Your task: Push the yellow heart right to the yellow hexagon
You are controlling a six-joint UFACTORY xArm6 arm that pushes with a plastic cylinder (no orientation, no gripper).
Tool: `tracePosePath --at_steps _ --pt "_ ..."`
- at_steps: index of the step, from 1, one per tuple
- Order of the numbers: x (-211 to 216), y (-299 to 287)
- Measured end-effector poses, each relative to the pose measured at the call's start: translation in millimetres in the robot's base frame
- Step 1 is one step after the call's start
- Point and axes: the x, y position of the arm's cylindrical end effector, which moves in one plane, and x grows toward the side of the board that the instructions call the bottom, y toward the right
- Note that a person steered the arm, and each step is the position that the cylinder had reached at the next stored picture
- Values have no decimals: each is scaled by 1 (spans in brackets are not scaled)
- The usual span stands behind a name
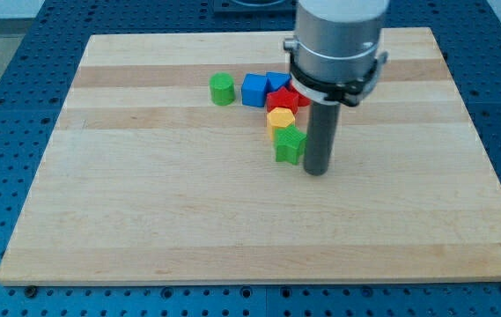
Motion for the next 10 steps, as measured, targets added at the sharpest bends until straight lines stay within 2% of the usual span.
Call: tracePosePath --at_steps 1,2,3,6,8,10 --pt "3 26" --pt "0 78" --pt "-24 88" --pt "-153 89" --pt "-161 37" --pt "-113 -14"
